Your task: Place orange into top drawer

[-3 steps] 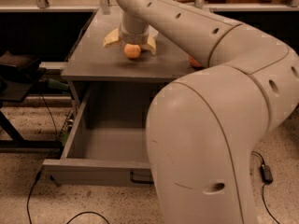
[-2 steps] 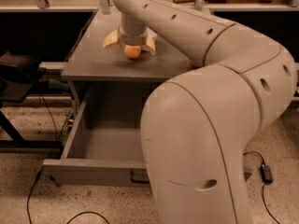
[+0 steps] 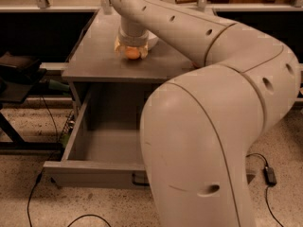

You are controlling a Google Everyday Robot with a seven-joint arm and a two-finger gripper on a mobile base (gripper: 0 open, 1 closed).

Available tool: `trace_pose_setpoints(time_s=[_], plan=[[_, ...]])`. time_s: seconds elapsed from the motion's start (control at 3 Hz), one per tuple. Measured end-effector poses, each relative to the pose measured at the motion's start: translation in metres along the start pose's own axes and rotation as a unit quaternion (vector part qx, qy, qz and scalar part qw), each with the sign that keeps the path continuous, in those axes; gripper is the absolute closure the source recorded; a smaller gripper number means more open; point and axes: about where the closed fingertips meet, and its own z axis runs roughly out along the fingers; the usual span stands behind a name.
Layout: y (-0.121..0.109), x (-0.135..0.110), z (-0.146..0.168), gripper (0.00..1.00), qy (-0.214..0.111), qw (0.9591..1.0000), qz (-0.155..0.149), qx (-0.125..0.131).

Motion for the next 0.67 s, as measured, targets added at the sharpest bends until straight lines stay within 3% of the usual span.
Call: trace_pose_setpoints(time_s=[0.67], plan=[[-0.0026, -0.0025, -0.0123, 0.88, -0.035, 0.9992, -0.016, 0.014]])
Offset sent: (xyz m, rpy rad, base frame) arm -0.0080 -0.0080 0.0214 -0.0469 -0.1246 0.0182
